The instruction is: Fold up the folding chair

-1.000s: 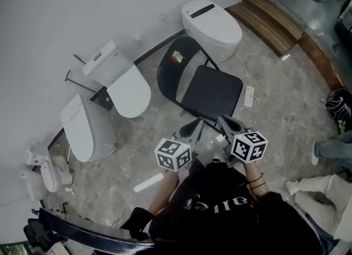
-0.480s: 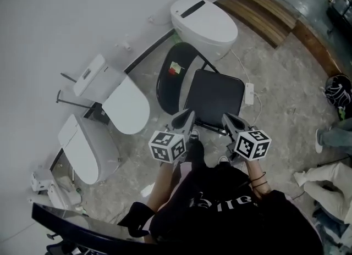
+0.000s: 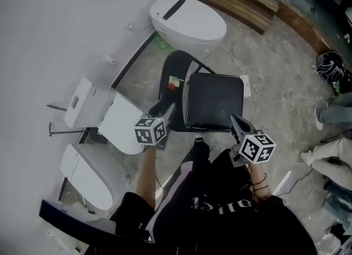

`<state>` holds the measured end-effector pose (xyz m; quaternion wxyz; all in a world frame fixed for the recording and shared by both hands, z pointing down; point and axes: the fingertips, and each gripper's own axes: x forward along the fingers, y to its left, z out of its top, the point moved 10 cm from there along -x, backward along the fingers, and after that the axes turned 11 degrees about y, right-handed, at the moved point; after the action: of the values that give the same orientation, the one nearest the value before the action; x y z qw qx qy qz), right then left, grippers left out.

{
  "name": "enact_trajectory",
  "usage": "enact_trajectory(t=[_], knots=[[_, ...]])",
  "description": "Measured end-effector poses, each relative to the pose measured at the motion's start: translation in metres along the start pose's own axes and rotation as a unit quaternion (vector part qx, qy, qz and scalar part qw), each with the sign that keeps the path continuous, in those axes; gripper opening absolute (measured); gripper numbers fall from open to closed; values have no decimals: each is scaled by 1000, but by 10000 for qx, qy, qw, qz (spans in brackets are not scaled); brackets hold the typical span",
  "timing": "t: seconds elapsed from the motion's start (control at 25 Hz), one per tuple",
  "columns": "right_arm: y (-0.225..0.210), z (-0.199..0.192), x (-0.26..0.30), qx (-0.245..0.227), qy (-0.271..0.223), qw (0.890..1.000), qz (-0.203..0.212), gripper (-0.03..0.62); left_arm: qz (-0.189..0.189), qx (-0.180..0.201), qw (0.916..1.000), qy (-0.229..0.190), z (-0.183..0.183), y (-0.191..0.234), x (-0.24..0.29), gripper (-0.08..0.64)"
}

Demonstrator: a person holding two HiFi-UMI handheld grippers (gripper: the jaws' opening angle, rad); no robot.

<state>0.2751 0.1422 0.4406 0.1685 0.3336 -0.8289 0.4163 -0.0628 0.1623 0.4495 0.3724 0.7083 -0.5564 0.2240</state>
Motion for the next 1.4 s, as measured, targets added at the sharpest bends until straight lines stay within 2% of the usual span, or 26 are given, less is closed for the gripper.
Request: enact_trajectory(t=[0.08,0.2,0.36,0.48,0.72,0.92,1.0,1.08,1.12,1.2,1.4], knots=[[-6,-6,4,115,28,9997,-191,14,116,0,9994,325,4,26,15,219],[-20,-16,5,327,53,9985,-431,14,190,-54,9980,603,9,52,37,225],[-40,-23,17,500,102,9971,-563,14,14,-149,9954,947,11,74,71,225],[-63,-26,34,560,263,9961,-622,14,-59,-57,9925,1218,13,81,94,225],[-136,-37,84,407,633,9949,-678,15,-71,185,9893,1449,20,88,121,223],[-224,-52,120,550,1010,9892,-908,20,16,391,9873,1539,27,87,137,189],[-260,-57,135,470,1120,9869,-1059,58,1,491,9867,1548,30,89,139,187],[-292,-66,151,399,1277,9851,-1080,167,35,554,9854,1607,33,89,140,186],[-308,-71,158,398,1379,9841,-1050,191,80,581,9841,1675,35,87,141,184],[-339,-82,171,401,1618,9808,-1014,218,181,647,9815,1794,37,84,144,183],[-416,-117,208,507,2181,9698,-970,264,232,646,9843,1627,33,82,153,179]])
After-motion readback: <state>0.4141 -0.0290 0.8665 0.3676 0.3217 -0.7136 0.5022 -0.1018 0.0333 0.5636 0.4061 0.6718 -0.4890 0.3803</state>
